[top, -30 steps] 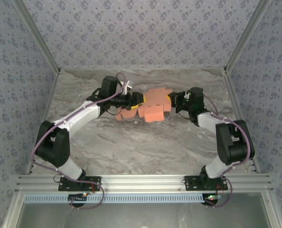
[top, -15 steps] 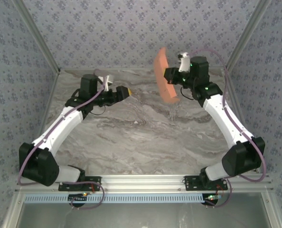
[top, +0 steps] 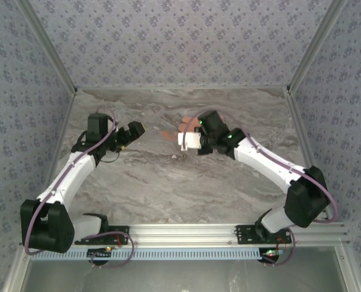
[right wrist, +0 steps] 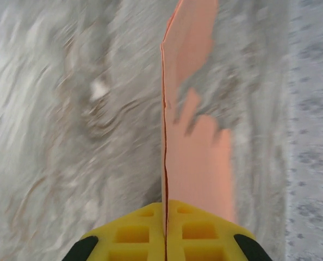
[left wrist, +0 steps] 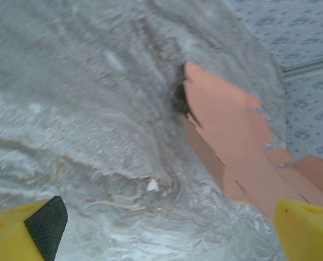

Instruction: Fold the paper box

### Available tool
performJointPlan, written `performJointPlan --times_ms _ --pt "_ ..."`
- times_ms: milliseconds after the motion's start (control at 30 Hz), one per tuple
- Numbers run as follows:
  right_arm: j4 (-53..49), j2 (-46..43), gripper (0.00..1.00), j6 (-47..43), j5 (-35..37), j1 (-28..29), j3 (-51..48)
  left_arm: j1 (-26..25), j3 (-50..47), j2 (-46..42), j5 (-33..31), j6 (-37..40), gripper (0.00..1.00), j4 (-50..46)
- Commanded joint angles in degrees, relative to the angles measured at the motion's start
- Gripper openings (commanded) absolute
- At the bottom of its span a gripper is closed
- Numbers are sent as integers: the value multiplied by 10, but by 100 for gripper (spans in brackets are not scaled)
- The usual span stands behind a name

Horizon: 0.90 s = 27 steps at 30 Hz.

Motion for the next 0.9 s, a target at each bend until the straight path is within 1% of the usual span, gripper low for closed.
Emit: performJointPlan --times_ms 0,67,100,133,167,200,300,367,400,433,500,533,600,667,733,767,800,867 --pt "44 -4 0 -83 62 29 -47 1 -23 23 25 -23 99 48" --pt "28 -3 0 -60 47 43 -53 2 -32 46 46 -32 99 68" --pt "16 -2 2 -45 36 48 -52 2 -34 56 53 -31 99 73" --pt "5 0 16 -19 23 53 -50 2 -33 67 59 -30 99 75" --pt "2 2 47 22 4 54 -50 2 -31 76 63 -27 99 76" --pt "-1 5 60 55 -13 51 -48 1 -31 85 64 -24 99 77" --pt "7 -2 68 147 -48 21 -44 -4 -31 108 60 -17 99 87" --pt "41 -32 69 217 -87 -17 -60 -18 -28 124 52 -9 98 95" --pt "68 -49 69 272 -99 -35 -68 -29 -24 134 49 -1 98 98" --pt "93 -63 69 334 -107 -56 -75 -41 -18 145 47 7 97 97" --pt "137 -90 69 492 -135 -120 -93 -69 4 174 36 30 96 83" --pt "145 -96 69 557 -149 -150 -100 -82 14 187 28 41 95 74" --pt "126 -96 68 704 -139 -209 -110 -105 37 216 1 60 92 51" --pt "48 -78 67 796 -137 -252 -95 -121 47 236 -21 69 90 42" --pt "-38 -52 66 846 -142 -284 -76 -128 48 250 -31 71 88 42" --pt "-60 -41 66 861 -154 -293 -78 -129 47 254 -36 70 88 43" --pt "-63 -33 66 858 -187 -299 -87 -130 47 260 -38 70 87 43" --pt "-41 -25 65 859 -232 -306 -119 -130 48 270 -37 71 87 43"
